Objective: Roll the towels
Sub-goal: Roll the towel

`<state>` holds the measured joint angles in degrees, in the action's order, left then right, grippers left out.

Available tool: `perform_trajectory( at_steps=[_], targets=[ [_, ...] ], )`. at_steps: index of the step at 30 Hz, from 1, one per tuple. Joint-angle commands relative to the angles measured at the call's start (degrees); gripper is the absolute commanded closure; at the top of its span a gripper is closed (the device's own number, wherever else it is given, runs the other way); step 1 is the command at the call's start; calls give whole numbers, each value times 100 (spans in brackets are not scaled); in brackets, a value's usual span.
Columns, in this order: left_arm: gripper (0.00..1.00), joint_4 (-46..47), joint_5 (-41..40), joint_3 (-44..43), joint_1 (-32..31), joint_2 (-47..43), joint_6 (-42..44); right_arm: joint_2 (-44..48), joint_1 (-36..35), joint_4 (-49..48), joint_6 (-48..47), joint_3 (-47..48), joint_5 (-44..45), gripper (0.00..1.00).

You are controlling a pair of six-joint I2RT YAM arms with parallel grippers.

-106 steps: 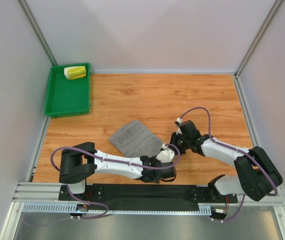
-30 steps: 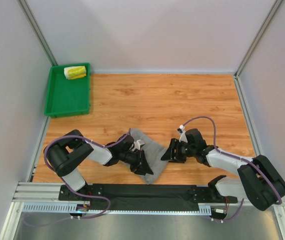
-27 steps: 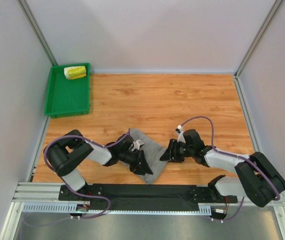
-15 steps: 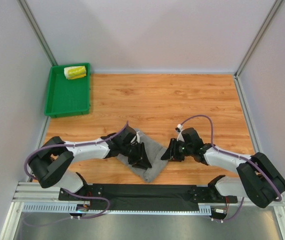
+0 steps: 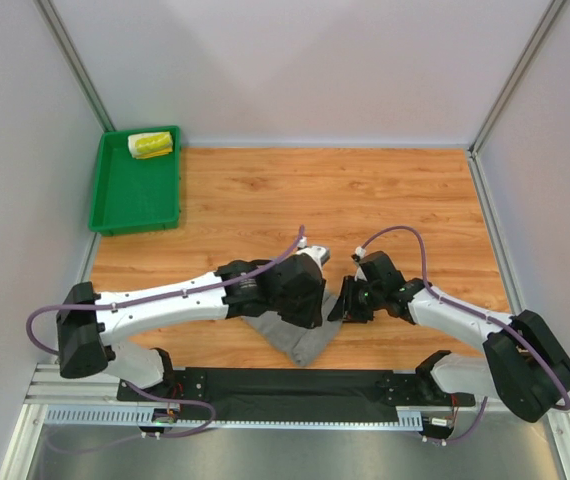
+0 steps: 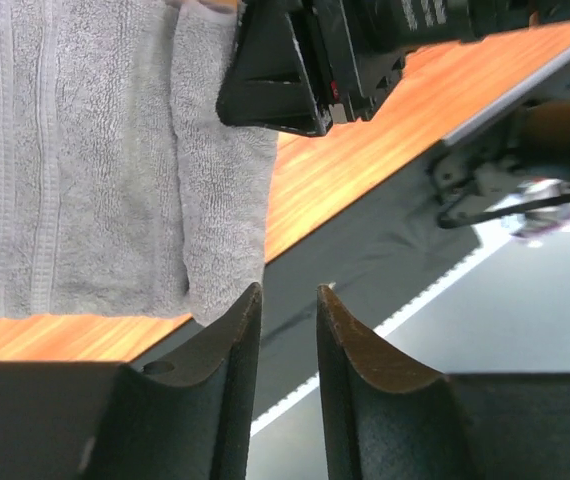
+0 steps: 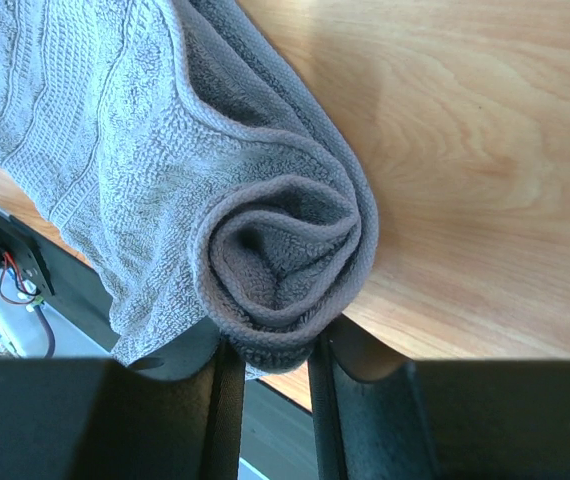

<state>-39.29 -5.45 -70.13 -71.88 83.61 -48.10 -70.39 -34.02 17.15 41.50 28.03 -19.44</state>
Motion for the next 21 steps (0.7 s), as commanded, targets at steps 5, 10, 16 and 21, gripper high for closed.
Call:
perform_trajectory(
  at_steps=[5, 10, 16, 21],
  targets=[
    [68, -1002, -984, -572, -757, 1227, -94, -71, -26, 667, -124, 308, 397, 83],
    [69, -1169, -1142, -573, -951, 1605, -332, -28, -26, 720, -124, 317, 397, 83],
    [69, -572, -861, 15, -951, 1570, -376, -45, -26, 729, -124, 334, 397, 83],
    [65, 16, -598, 429, -960, 1553, -280, -54, -26, 764, -133, 352, 406, 82]
  ],
)
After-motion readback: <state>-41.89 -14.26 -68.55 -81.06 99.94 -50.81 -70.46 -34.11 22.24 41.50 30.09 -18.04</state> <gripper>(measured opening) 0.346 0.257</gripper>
